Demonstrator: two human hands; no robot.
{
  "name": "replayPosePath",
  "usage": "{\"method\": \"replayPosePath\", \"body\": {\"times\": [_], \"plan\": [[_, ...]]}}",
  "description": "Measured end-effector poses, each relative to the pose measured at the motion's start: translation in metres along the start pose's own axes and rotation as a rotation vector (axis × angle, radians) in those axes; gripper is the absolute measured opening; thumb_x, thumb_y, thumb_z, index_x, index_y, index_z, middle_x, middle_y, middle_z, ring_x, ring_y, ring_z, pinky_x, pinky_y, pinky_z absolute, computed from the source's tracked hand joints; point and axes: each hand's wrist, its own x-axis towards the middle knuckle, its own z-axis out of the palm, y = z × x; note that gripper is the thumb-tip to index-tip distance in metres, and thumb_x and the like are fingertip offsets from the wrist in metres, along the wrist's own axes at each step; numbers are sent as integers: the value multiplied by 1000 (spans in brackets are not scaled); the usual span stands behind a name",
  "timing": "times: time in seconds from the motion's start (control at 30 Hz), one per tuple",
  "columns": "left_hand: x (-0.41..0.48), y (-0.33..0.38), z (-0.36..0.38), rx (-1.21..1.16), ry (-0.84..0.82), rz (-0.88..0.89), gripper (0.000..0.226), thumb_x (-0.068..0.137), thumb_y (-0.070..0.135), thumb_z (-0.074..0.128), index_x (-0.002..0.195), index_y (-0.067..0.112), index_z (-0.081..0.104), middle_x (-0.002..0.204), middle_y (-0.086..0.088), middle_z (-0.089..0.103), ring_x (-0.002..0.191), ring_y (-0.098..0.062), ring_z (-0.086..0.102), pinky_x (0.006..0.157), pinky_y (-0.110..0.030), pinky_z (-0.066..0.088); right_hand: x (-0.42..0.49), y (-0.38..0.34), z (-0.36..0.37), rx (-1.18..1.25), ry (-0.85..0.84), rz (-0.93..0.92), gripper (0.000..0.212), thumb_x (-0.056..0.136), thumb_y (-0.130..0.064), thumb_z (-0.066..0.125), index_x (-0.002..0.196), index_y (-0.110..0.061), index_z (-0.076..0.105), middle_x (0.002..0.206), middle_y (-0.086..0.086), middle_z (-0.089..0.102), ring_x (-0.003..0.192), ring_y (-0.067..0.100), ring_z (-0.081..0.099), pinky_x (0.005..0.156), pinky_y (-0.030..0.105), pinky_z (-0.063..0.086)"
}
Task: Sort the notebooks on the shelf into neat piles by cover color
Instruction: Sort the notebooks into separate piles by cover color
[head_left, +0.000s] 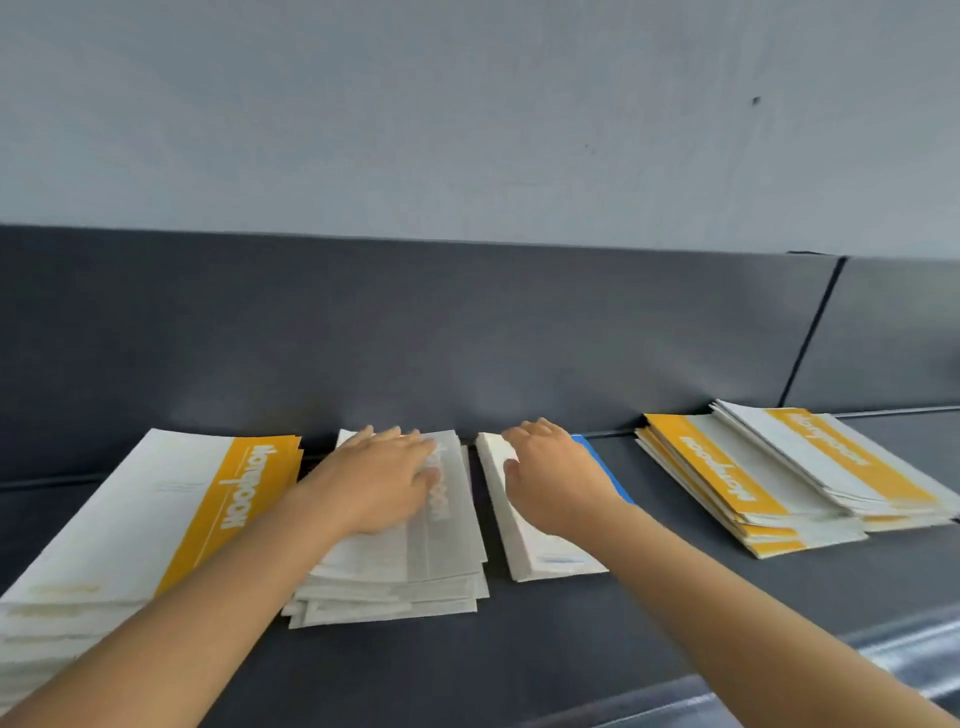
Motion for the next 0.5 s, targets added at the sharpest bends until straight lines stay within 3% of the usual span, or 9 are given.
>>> {"method": "replayPosePath", "body": {"times": [0.1,0.2,0.37,0.43,0.5], "plan": [[16,48,-16,-86,62,26,60,103,48,23,156,22,10,162,3,15,149,-15,11,121,-34,7,-5,63,-19,-98,-43,102,36,92,-20,41,125,-8,51,121,6,54,121,24,42,100,34,37],[42,111,-26,-91,113,70,65,101,53,24,156,23,7,163,2,10,150,-15,7,120,-33,6,-16,132,-38,-128,-74,213,34,92,-28,42,118,-8,53,124,9,55,124,27,43,101,35,37],[104,232,-20,-242,84,56,67,96,62,31,148,20,34,153,0,35,141,-19,29,113,-37,27,-44,265,-60,-160,-166,386,47,98,-42,33,127,-10,50,132,10,52,128,27,40,104,38,35],[135,278,-15,-405,74,0,61,93,63,40,136,20,47,140,-1,50,129,-21,44,104,-39,39,-55,310,-68,-123,-209,442,42,100,-36,24,123,-12,51,133,9,50,130,27,37,108,42,31],[163,317,-12,-624,58,-82,52,89,59,51,120,18,54,125,-2,59,117,-21,54,98,-39,45,-62,341,-70,-2,-289,481,28,99,-18,20,106,-12,46,128,9,50,128,29,37,109,55,24]]}}
